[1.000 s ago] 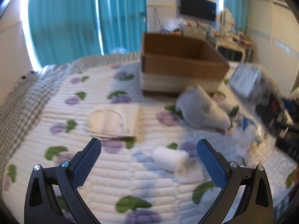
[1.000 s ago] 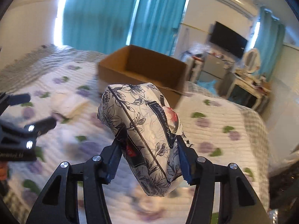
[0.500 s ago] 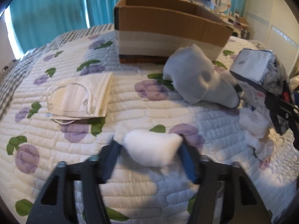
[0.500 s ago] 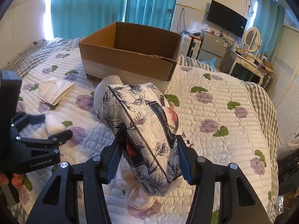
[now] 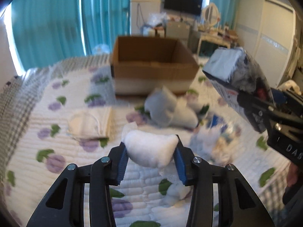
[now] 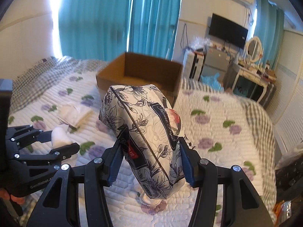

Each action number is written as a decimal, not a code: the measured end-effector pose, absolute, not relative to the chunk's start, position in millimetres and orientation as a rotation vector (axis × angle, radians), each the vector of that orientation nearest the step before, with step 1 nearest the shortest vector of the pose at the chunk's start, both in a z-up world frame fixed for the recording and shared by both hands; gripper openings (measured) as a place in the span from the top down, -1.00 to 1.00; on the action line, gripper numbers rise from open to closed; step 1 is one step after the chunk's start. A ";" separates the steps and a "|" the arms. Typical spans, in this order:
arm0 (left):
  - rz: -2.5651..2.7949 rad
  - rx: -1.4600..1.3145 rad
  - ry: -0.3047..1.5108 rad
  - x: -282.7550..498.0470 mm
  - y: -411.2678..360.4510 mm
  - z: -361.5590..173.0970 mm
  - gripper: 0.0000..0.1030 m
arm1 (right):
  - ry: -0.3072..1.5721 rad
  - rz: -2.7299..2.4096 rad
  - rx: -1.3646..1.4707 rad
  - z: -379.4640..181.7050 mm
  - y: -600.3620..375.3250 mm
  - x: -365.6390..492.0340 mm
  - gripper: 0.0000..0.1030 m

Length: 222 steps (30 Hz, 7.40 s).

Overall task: Organize soft objects
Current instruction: 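Carry both items over the cardboard box and open both tools to drop them, then move both tools back toward the remaining items on the bed, then grasp the cream lace cloth with the right tool, then grasp the white sock with the left tool while the right holds the lace cloth, then carry both items into the cardboard box and open both tools, then move both tools back toward the face mask and grey sock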

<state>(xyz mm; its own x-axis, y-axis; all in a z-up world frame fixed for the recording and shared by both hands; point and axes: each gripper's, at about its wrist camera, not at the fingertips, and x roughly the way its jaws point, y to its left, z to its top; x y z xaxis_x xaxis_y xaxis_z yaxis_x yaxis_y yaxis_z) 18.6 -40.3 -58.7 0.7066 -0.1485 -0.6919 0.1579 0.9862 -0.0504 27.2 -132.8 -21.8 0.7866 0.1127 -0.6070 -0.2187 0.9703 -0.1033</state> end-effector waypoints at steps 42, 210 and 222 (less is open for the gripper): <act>-0.115 0.161 0.590 234.4 -40.0 -24.2 -0.66 | 0.604 0.281 0.103 22.0 -157.0 272.7 -0.77; -0.034 0.135 0.510 99.6 36.7 49.5 -1.00 | 0.550 0.296 -0.132 136.9 -98.7 100.9 -1.00; 0.015 0.080 0.688 159.7 69.2 -64.8 -1.00 | 0.723 0.329 -0.188 17.7 -63.6 164.9 -1.00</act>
<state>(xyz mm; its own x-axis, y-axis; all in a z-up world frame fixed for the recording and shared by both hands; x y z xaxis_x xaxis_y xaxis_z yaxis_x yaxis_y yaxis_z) 159.7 69.2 -64.8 0.7726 0.0407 -0.6336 0.0123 0.9968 0.0791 164.9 -63.6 17.7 0.7019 0.2296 -0.6742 -0.3580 0.9321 -0.0552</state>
